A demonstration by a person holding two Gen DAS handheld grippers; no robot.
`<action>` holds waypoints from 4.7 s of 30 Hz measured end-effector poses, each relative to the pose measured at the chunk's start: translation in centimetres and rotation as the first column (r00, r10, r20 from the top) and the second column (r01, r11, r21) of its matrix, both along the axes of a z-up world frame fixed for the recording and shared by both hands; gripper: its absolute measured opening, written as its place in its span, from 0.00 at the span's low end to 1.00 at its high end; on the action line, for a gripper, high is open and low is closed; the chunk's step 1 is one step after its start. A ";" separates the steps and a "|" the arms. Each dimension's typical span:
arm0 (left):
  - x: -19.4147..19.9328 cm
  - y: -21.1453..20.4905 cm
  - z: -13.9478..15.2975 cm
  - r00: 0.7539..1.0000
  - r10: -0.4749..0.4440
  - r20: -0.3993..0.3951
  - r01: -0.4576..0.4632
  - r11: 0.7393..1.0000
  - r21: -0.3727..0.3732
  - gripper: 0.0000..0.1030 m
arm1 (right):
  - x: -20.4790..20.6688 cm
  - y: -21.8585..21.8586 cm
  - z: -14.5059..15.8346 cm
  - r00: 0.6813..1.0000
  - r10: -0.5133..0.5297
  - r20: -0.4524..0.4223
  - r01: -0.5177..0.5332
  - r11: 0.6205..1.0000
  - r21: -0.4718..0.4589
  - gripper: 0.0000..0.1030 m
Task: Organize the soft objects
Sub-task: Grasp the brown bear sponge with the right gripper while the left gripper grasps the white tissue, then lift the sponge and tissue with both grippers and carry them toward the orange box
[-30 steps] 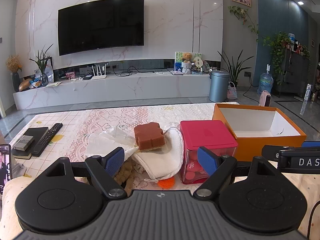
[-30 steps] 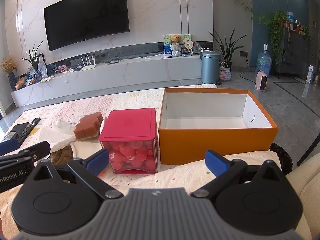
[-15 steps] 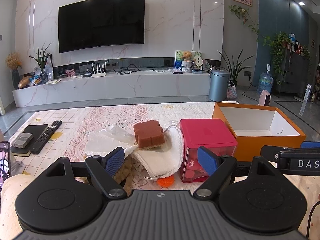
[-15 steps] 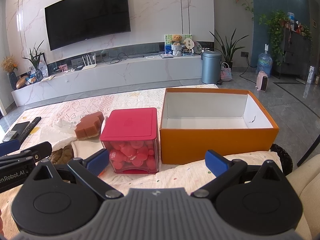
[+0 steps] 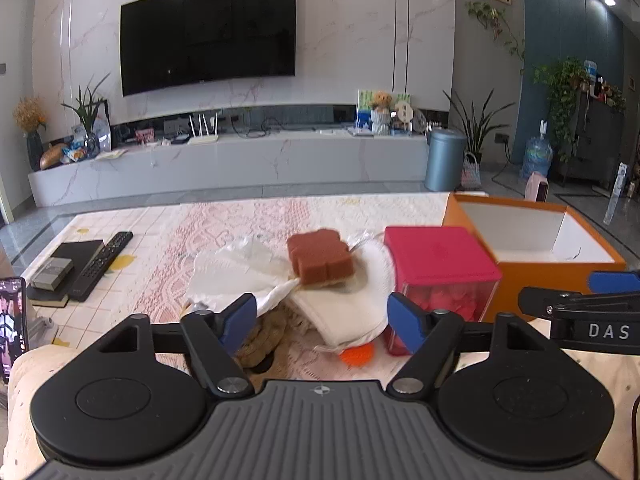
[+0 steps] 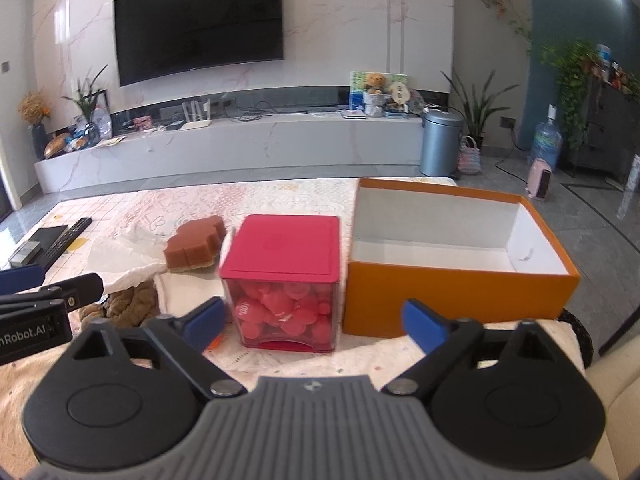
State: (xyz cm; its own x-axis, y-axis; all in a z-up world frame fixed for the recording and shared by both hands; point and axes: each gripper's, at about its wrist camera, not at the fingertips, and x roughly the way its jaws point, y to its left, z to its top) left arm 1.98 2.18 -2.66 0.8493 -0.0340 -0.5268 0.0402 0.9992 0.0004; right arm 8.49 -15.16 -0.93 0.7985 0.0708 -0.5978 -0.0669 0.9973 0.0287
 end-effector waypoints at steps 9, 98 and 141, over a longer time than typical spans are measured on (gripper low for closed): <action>1.8 4.1 -2.5 0.989 -0.025 -0.146 0.013 0.996 -0.086 0.41 | 2.9 3.3 -2.4 0.982 0.149 -0.113 -0.145 0.988 0.046 0.49; 11.8 9.9 -5.3 0.923 -0.240 -0.300 0.252 0.968 0.004 0.39 | 15.6 14.5 -6.1 0.853 0.462 -0.244 -0.473 0.881 0.015 0.54; 11.0 4.9 0.2 0.957 -0.258 -0.133 0.289 0.882 0.372 0.07 | 14.1 10.5 0.1 0.883 0.462 -0.082 -0.456 0.886 0.079 0.53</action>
State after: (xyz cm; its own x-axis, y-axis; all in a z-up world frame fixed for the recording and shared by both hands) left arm 13.01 7.11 -2.50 0.7919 -0.0411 -0.6093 0.3276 0.8705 0.3672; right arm 22.59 -4.65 -0.82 0.6078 0.4511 -0.6536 -0.5108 0.8522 0.1132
